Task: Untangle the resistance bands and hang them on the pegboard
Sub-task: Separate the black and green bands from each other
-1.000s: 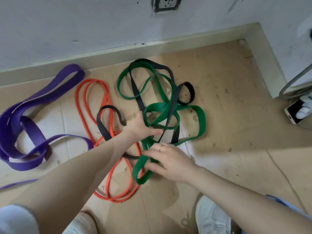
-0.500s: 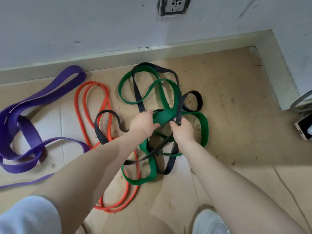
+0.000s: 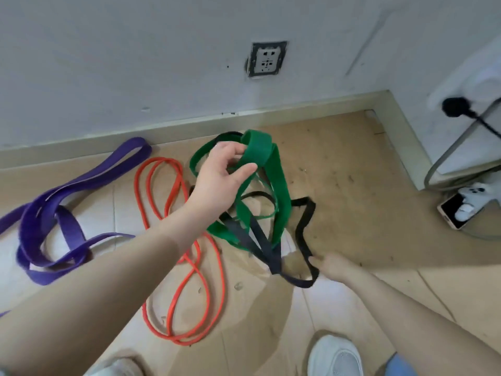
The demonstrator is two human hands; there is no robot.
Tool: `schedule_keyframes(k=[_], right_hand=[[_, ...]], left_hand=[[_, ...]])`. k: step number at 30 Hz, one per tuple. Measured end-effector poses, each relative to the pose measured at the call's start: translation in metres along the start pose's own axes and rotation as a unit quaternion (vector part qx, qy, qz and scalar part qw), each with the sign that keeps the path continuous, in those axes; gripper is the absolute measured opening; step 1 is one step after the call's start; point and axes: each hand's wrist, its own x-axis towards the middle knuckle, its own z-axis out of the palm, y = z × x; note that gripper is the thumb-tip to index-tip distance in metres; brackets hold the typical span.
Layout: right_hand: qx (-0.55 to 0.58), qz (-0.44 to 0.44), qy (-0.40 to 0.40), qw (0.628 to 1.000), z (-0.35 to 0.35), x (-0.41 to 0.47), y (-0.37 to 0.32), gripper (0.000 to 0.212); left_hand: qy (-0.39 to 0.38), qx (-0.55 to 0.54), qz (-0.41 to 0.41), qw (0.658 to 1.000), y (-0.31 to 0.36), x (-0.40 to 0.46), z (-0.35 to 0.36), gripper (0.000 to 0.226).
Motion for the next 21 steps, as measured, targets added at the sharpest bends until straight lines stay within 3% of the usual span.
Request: schedule_keyframes(k=[2,4,6,8,9,11,14,18,21], right_hand=[[0.012,-0.087,0.077,0.993,-0.024,-0.022,-0.036,0.051],[0.168,-0.185,0.155,0.956,-0.058,-0.056,-0.081,0.067],[0.274,-0.298,0.143,0.903,-0.09,-0.093,-0.121,0.085],[0.296,-0.387,0.119,0.865,-0.114,-0.126,-0.149,0.095],[0.296,-0.415,0.113,0.853,-0.125,-0.139,-0.159,0.089],[0.3,-0.442,0.117,0.837,-0.147,-0.166,-0.179,0.059],[0.292,-0.459,0.108,0.832,-0.169,-0.197,-0.198,0.028],[0.31,-0.483,0.117,0.811,-0.188,-0.224,-0.214,0.04],[0.301,-0.485,0.162,0.805,-0.187,-0.226,-0.221,0.051]], left_hand=[[-0.011,0.036,0.054,0.998,0.026,-0.001,-0.009,0.013],[-0.043,0.031,0.091,0.994,0.059,-0.001,-0.022,0.015],[-0.069,0.021,0.13,0.989,0.095,-0.003,-0.033,0.013],[-0.072,-0.003,0.164,0.984,0.132,-0.004,-0.042,0.015],[-0.073,-0.021,0.177,0.981,0.149,-0.004,-0.047,0.018],[-0.08,-0.057,0.191,0.977,0.181,-0.003,-0.053,0.021],[-0.072,-0.11,0.185,0.974,0.226,-0.001,-0.06,0.023],[0.006,-0.236,0.159,0.959,0.274,0.005,-0.077,0.016],[0.045,-0.245,0.13,0.96,0.279,0.012,-0.085,0.013]])
